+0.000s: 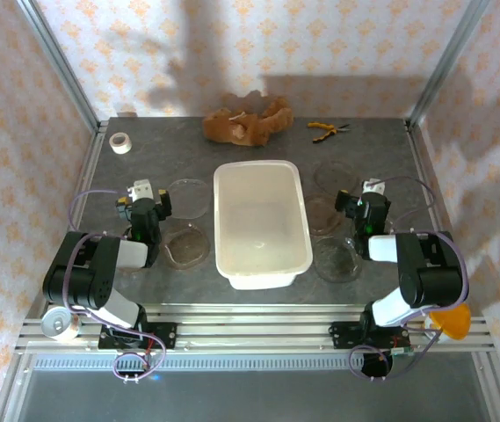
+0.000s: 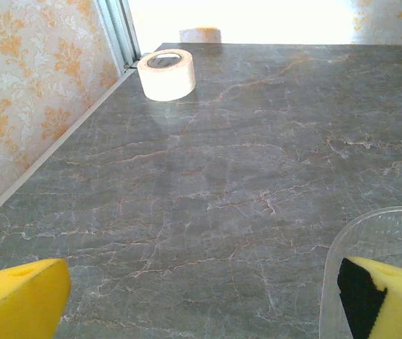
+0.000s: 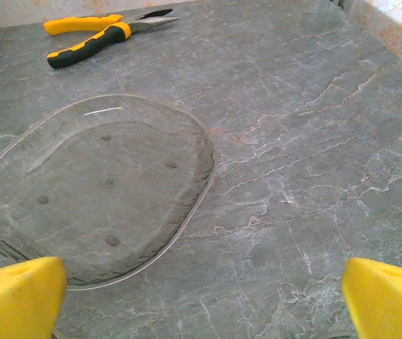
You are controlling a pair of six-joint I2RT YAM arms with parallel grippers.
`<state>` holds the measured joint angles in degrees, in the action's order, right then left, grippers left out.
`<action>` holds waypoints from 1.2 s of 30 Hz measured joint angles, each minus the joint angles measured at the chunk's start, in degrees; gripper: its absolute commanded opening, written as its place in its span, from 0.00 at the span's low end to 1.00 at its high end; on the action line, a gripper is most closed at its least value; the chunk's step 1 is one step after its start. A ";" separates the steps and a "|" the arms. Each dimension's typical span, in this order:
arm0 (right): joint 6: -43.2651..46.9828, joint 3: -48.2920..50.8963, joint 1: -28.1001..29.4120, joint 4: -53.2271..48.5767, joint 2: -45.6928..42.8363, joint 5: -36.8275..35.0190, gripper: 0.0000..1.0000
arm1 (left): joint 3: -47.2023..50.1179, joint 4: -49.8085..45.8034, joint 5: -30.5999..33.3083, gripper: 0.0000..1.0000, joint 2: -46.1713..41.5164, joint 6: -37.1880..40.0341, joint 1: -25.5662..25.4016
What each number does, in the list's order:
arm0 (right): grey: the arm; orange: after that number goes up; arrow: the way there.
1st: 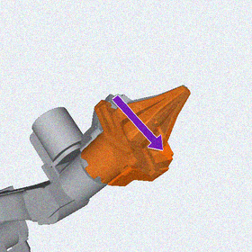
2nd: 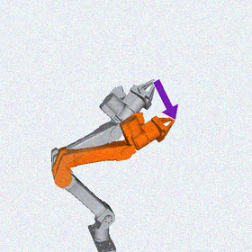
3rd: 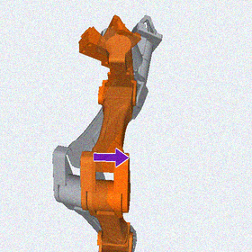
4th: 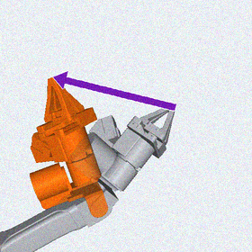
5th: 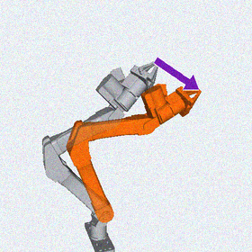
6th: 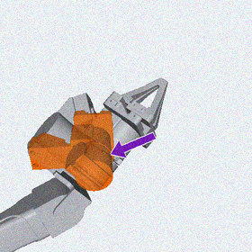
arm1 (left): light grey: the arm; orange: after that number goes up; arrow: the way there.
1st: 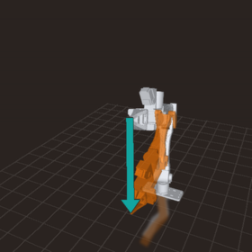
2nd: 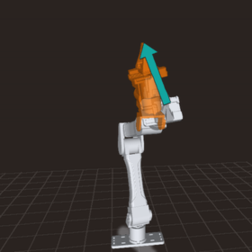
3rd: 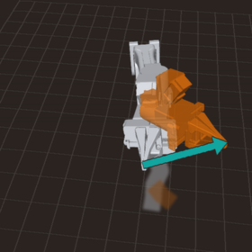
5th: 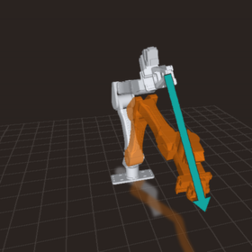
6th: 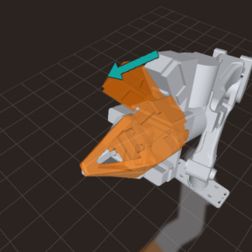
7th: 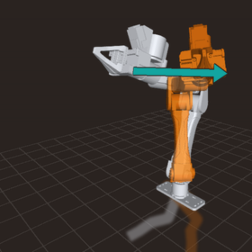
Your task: Place the plates into the plastic bin on the countertop
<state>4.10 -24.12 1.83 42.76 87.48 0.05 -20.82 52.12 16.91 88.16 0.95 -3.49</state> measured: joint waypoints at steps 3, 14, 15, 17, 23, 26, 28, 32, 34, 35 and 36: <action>0.02 0.00 0.00 0.00 0.00 0.00 1.00 | 0.00 0.00 0.00 1.00 0.00 0.00 0.00; 0.00 0.00 0.00 0.00 0.00 0.00 1.00 | 0.00 0.00 0.00 1.00 0.00 -0.02 0.00; 0.00 0.00 0.00 0.00 0.00 0.00 1.00 | 0.00 0.00 0.00 1.00 0.00 -0.02 0.00; 0.00 0.00 0.00 0.00 0.00 0.00 1.00 | 0.00 0.00 0.00 1.00 0.00 -0.02 0.00; -0.20 0.00 0.00 -0.02 0.00 0.00 1.00 | 0.00 0.00 0.00 1.00 0.00 -0.02 0.00; -0.17 0.00 0.00 0.00 0.00 -0.02 1.00 | 0.00 0.00 0.00 1.00 0.00 -0.02 0.00; -0.20 0.00 0.00 0.00 0.00 0.00 1.00 | 0.00 0.00 0.00 1.00 0.00 -0.02 0.00; -0.24 0.00 0.00 0.00 0.00 -0.07 0.99 | 0.00 0.00 0.00 1.00 0.00 -0.02 0.00; -0.39 -0.07 0.00 -0.94 -0.39 -0.07 0.99 | 0.00 0.02 -0.11 1.00 0.00 0.00 0.00; -0.42 -0.22 0.00 -2.16 -1.01 -0.13 0.99 | 0.00 0.04 -0.24 1.00 0.00 0.00 0.00; -0.44 -0.57 0.00 -4.09 -2.16 -0.28 0.99 | 0.02 0.02 -0.39 1.00 -0.07 0.00 0.00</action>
<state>3.66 -24.69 1.83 38.68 85.32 -0.23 -20.80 52.14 16.51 88.09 0.95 -3.49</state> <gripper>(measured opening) 0.994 0.991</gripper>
